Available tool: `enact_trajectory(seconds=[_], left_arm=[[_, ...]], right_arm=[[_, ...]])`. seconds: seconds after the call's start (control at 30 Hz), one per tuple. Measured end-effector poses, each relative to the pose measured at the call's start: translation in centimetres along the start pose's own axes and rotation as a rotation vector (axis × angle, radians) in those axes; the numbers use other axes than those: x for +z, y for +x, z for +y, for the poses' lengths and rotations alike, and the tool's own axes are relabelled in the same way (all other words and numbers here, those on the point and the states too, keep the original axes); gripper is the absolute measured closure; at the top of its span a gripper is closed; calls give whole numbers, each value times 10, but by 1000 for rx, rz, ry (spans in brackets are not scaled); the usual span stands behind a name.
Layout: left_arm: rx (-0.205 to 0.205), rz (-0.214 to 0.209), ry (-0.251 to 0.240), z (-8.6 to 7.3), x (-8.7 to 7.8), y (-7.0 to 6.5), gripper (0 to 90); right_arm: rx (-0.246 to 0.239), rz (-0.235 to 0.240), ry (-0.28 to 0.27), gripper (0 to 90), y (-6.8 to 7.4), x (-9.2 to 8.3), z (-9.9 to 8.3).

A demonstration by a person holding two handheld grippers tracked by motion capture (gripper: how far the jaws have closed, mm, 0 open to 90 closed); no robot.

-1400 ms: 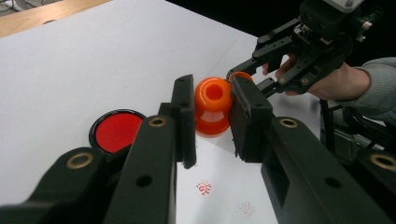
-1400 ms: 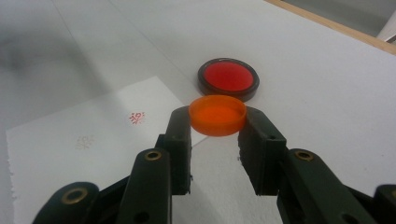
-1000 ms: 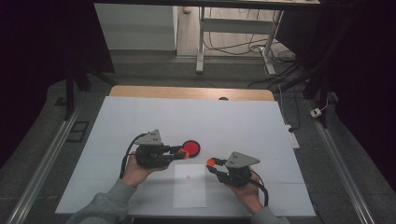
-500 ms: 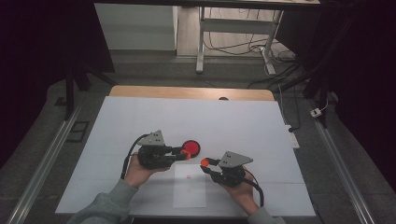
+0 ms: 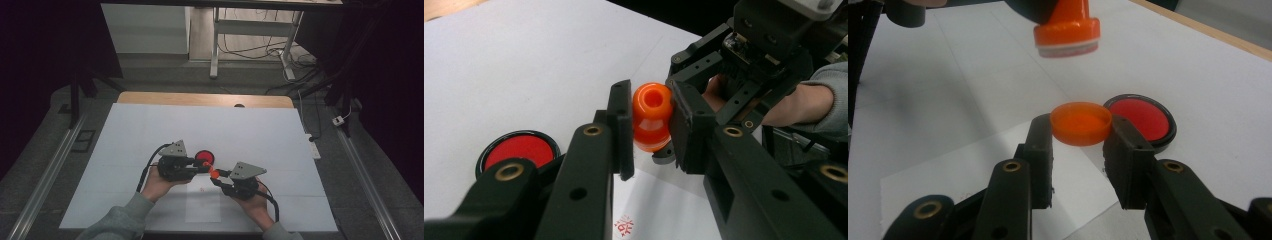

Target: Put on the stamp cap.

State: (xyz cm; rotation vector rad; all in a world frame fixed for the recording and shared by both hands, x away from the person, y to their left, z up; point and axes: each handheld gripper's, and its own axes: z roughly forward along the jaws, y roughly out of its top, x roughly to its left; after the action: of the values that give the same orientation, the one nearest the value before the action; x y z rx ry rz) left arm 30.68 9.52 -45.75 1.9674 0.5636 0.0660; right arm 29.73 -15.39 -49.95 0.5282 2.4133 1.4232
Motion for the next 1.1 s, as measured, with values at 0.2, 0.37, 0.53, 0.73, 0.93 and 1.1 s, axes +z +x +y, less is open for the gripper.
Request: enact_trajectory(seconds=[0.2, 0.37, 0.53, 0.73, 0.93, 1.1], left_arm=[[4, -5, 12, 0, 4, 0, 725], [6, -10, 20, -1, 8, -1, 724], [8, -15, 32, -2, 12, -2, 725], [8, -14, 35, -2, 13, -2, 725], [8, -16, 41, -3, 14, -2, 725], [5, -15, 45, -4, 16, -2, 725]], right_arm=[[-6, 4, 6, 643, 2, 2, 1], [-6, 7, 6, 643, 2, 3, 2], [-7, 10, 4, 643, 3, 4, 2], [-6, 15, 0, 643, 3, 4, 3], [-6, 12, 0, 643, 3, 3, 3], [-5, 12, -1, 643, 3, 3, 3]])
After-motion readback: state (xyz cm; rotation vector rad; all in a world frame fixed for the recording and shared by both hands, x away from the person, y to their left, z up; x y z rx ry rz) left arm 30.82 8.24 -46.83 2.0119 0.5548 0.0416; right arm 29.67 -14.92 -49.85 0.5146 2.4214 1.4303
